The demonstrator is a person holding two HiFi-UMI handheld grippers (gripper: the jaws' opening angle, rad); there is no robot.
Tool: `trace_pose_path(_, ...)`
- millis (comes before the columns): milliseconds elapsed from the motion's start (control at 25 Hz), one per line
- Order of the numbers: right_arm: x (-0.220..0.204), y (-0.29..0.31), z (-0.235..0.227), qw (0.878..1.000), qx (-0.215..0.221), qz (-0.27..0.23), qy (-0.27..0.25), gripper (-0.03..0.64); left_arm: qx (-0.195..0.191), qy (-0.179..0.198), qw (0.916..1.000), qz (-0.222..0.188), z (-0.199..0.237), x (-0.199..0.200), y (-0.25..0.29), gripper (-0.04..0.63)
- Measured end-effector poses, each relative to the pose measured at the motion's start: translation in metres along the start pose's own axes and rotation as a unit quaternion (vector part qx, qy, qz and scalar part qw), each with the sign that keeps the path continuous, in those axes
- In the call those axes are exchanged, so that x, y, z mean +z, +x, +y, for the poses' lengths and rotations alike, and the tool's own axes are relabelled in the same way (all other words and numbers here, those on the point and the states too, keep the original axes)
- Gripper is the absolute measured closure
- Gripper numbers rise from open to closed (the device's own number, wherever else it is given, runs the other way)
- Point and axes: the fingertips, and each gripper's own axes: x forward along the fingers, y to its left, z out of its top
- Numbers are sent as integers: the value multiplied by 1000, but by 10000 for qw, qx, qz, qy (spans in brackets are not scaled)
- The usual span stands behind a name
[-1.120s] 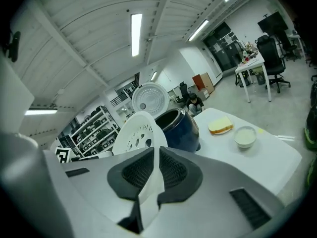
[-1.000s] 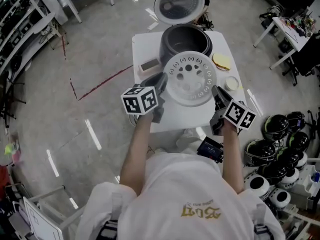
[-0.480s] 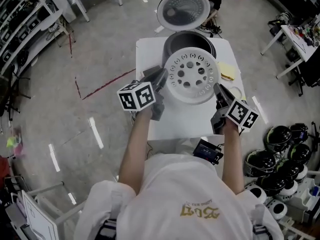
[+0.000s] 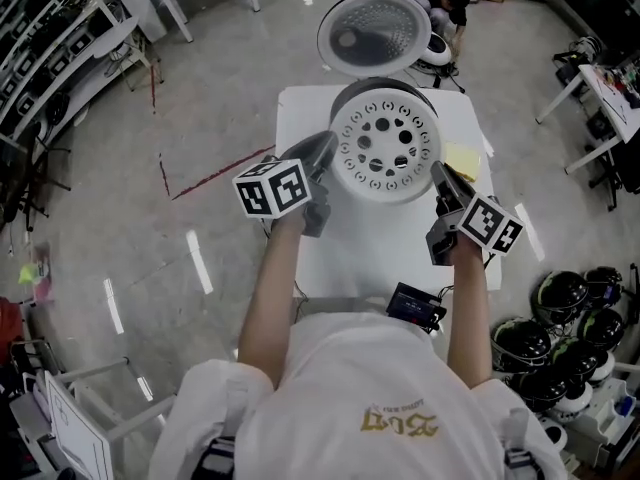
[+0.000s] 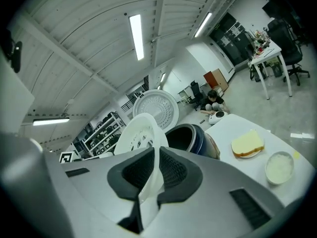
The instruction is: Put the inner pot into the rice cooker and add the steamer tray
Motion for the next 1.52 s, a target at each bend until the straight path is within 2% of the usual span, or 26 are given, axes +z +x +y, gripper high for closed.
trace_pose_path(640,44,74,-24,9992,261,279,-122,572,309,-64,9995,-91,34,30,57,546)
trace_pose_path(1040,50,109,-61,9990,34,437,-129,572,485,-79,9987,117,58,19,99,545)
trace_pose_path(1520,41,127,-83,9975,-21,681,-175,568,870,361,9945,462,76,0,119,546)
